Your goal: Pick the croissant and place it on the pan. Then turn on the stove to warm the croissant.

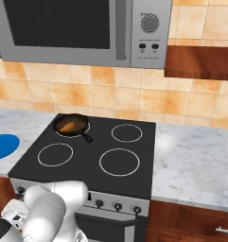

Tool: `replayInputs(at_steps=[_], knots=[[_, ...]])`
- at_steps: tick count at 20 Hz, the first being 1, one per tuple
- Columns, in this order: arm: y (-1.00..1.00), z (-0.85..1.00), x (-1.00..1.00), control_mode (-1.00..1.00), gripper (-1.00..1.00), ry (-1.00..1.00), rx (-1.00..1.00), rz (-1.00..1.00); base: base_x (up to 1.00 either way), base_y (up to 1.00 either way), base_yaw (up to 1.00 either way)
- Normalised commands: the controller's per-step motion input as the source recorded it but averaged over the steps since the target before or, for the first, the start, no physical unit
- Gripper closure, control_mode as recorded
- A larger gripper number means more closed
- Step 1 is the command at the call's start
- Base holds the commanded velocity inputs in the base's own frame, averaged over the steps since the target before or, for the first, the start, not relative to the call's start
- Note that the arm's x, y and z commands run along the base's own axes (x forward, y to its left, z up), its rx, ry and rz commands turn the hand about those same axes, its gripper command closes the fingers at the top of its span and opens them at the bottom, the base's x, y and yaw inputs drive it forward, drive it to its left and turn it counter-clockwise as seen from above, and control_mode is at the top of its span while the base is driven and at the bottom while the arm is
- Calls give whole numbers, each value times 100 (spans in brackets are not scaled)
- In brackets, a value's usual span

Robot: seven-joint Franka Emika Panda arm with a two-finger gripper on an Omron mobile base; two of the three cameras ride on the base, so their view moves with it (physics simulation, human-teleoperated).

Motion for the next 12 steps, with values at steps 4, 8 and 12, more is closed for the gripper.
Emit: replayInputs(at_steps=[4, 8, 12], knots=[[-9, 0, 14, -100, -100, 0, 0, 0, 0, 0, 0], [-2, 0, 15, -100, -100, 0, 0, 0, 0, 0, 0], [0, -1, 14, -100, -100, 0, 0, 0, 0, 0, 0]])
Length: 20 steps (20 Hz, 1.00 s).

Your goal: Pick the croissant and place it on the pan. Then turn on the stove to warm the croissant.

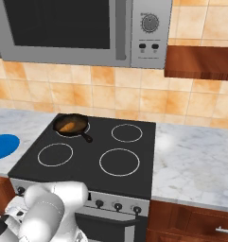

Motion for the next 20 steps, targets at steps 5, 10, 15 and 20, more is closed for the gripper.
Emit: replayInputs(at_steps=[5, 10, 15, 20], knots=[[0, -17, 10, -100, -100, 0, 0, 0, 0, 0, 0], [0, -27, 6, -100, -100, -1, 0, 0, 0, 0, 0], [0, -12, 11, -100, -100, 0, 0, 0, 0, 0, 0], [0, -5, 9, -100, -100, 0, 0, 0, 0, 0, 0]])
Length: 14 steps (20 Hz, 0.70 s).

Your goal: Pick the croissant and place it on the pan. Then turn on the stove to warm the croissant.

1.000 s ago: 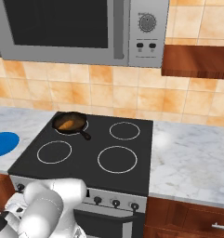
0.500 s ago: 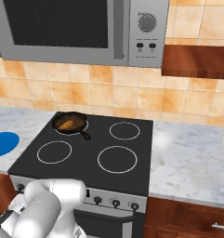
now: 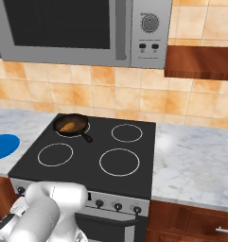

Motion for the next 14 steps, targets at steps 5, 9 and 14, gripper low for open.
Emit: replayInputs(at_steps=[5, 9, 14], knots=[[0, -2, 7, -100, -100, 0, 0, -1, 0, 0, 0], [0, 0, 5, -100, -100, 0, 0, -1, 0, 0, 0], [0, 0, 0, -100, -100, 0, 0, -1, 0, 0, 0]])
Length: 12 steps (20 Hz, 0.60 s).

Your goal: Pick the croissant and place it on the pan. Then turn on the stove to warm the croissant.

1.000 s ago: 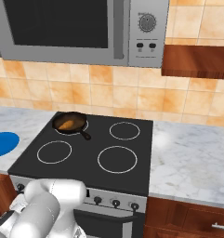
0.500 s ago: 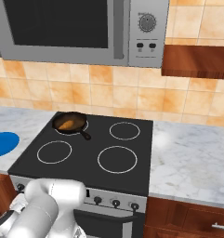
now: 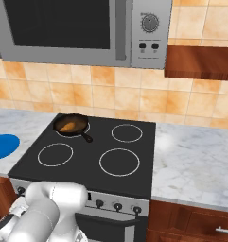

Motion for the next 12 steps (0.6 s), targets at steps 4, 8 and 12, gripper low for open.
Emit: replayInputs(at_steps=[4, 8, 12], knots=[[0, 0, 0, -100, -100, 0, 0, -1, 0, 0, 0], [0, 0, 0, -100, -100, 0, 0, 0, 0, 0, 0], [0, 0, -4, -100, -100, 0, 0, 0, 0, 0, 0]])
